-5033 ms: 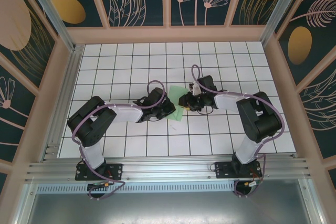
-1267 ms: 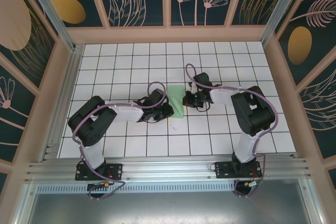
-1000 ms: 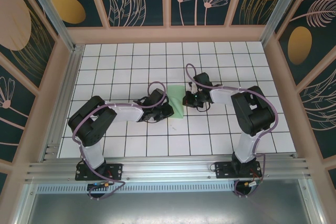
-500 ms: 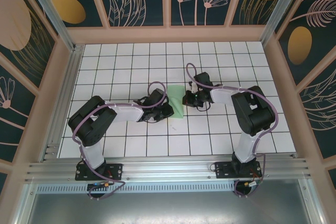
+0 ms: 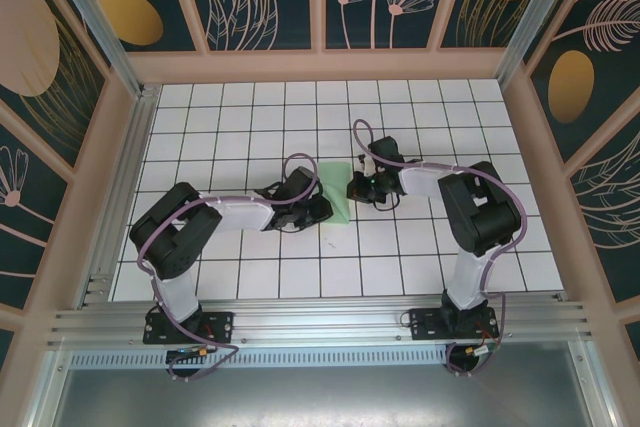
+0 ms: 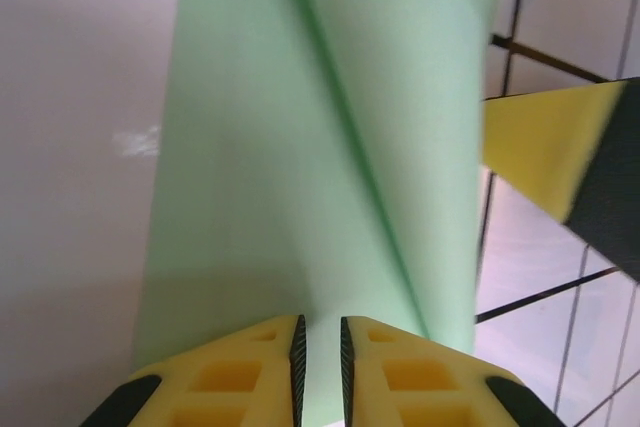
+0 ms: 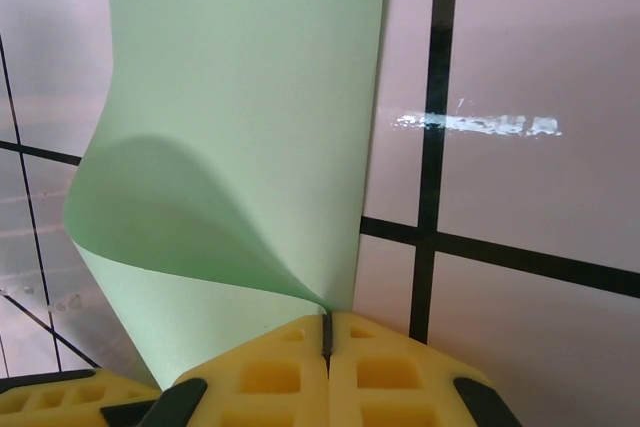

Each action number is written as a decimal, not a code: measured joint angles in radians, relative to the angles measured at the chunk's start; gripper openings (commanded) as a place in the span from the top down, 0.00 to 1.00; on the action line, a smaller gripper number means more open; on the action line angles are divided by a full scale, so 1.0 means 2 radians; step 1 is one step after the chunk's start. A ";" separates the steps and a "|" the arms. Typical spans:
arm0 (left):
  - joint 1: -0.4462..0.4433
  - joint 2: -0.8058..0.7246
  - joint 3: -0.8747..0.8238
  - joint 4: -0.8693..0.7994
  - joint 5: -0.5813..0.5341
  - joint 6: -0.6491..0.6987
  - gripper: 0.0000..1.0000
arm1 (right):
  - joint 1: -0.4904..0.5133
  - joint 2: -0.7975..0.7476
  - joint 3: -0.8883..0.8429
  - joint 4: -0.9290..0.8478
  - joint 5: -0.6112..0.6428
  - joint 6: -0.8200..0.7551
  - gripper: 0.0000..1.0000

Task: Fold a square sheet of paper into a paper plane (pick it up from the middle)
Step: Fold the triangle a second time at the center of the table.

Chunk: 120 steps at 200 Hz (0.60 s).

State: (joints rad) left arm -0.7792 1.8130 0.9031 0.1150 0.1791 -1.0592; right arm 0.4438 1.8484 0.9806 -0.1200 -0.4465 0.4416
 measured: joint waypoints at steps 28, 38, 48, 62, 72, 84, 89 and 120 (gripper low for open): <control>0.000 -0.019 0.019 0.009 0.000 0.005 0.77 | 0.000 0.000 0.000 0.000 0.000 -0.002 0.95; 0.000 -0.021 0.030 0.010 -0.001 0.005 0.78 | 0.000 0.000 0.000 0.000 0.000 -0.004 0.95; 0.000 -0.020 0.043 0.012 -0.002 0.004 0.80 | 0.000 0.000 0.000 0.000 0.000 -0.006 0.95; 0.000 -0.016 0.058 0.013 -0.005 0.004 0.82 | 0.000 0.000 0.000 0.000 0.000 -0.007 0.95; 0.000 -0.011 0.066 0.014 -0.008 0.004 0.82 | 0.000 0.000 0.000 0.000 0.000 -0.007 0.95; 0.000 0.000 0.074 0.015 -0.012 0.004 0.82 | 0.000 0.000 0.000 0.000 0.000 -0.008 0.95; 0.000 0.004 0.077 0.015 -0.014 0.004 0.82 | 0.000 0.000 0.000 0.000 0.000 -0.008 0.95; 0.000 0.038 0.089 0.014 -0.016 0.004 0.85 | 0.000 0.000 0.000 0.000 0.000 -0.009 0.95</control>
State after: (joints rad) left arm -0.7792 1.8885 1.0821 0.1432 0.1474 -1.0504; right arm 0.4438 1.8488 0.9810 -0.1204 -0.4461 0.4240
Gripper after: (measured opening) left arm 0.163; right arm 0.064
